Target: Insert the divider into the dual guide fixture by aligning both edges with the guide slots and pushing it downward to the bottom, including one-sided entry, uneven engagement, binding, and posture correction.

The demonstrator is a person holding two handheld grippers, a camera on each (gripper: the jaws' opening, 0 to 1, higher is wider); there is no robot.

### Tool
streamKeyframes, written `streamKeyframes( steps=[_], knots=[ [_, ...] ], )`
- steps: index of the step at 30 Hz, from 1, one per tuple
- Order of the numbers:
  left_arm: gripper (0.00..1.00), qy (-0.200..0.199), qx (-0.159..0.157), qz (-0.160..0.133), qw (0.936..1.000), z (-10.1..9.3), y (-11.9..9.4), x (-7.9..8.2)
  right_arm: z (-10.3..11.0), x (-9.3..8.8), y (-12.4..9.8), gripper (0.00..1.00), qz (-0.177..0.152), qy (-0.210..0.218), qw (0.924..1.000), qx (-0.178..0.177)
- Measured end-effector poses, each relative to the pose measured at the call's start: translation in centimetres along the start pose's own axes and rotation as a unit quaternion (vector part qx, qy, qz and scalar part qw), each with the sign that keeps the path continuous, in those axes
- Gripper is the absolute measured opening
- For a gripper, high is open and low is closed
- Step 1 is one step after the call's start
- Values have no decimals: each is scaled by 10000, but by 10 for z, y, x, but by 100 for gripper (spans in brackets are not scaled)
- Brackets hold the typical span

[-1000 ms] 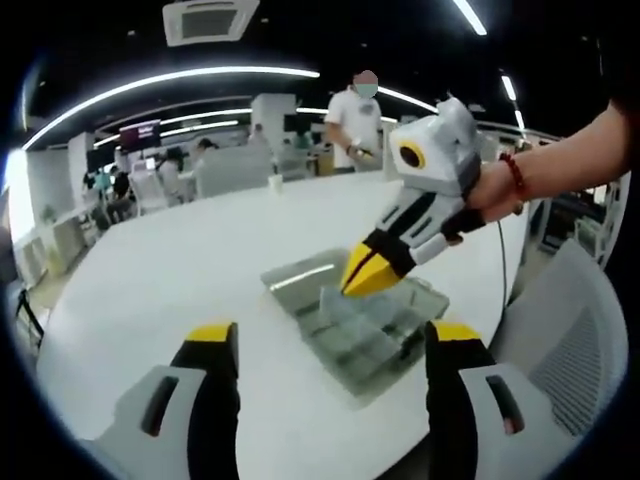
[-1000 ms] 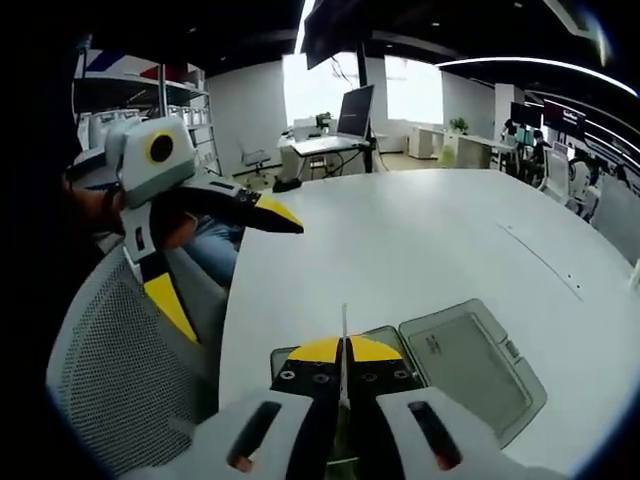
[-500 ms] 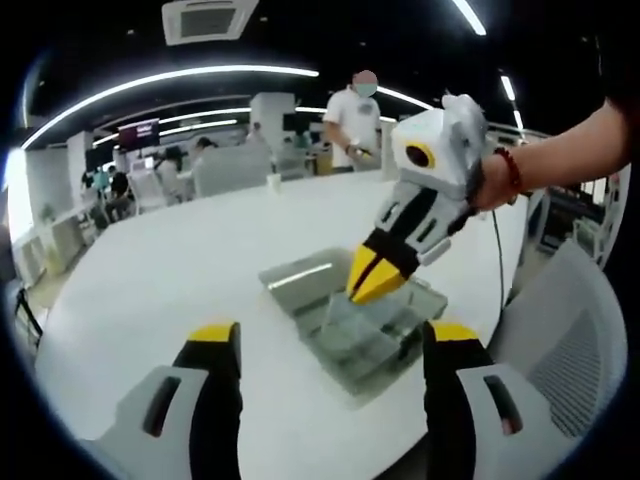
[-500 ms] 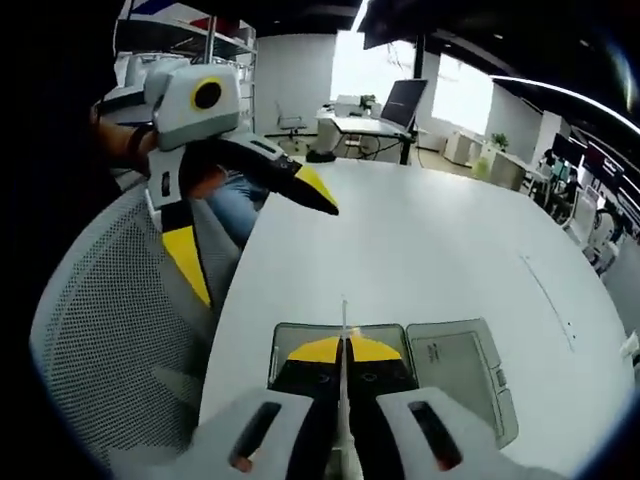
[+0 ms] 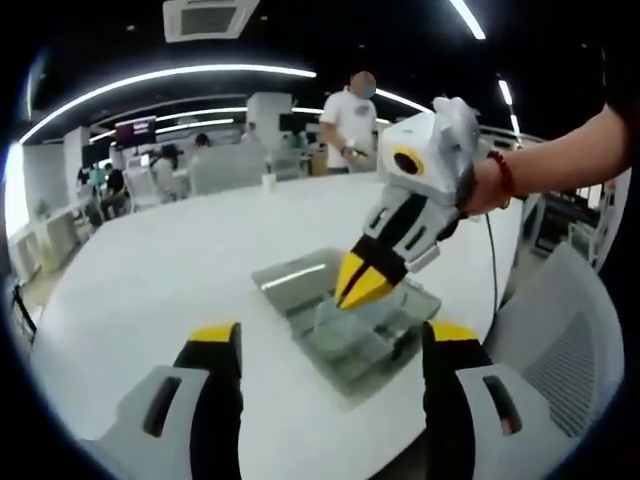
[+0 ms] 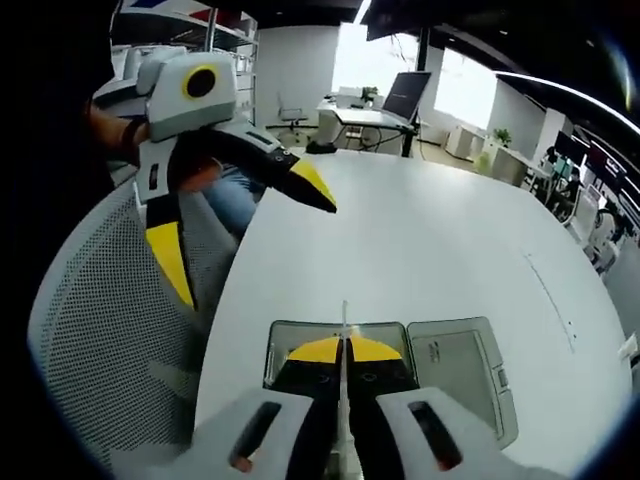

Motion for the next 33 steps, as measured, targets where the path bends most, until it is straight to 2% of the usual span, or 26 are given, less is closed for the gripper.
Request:
streamKeyframes(
  steps=[9, 26, 33],
  knots=[
    [71, 33, -164, 107, 9998, -5, 2, -3, 0, -4, 6, 0, 62, -55, 9999, 58],
    [70, -12, -203, 182, 9996, -5, 3, -5, 0, -8, 12, 0, 166, -129, 9995, 253],
    [70, -27, -204, 200, 9996, -5, 4, -6, 0, -14, 19, 0, 344, -137, 9990, 243]
  ],
)
Point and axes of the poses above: the point that each gripper's makers call its tool centre point, and the gripper's own axes: y roughly forward along the fingers, z roughly to its left, x roughly out of its top, the point moved 6 cm from there along -y, roughly backward along the fingers, and after that the axes turned 6 degrees about -z, right-handed, at the moved point
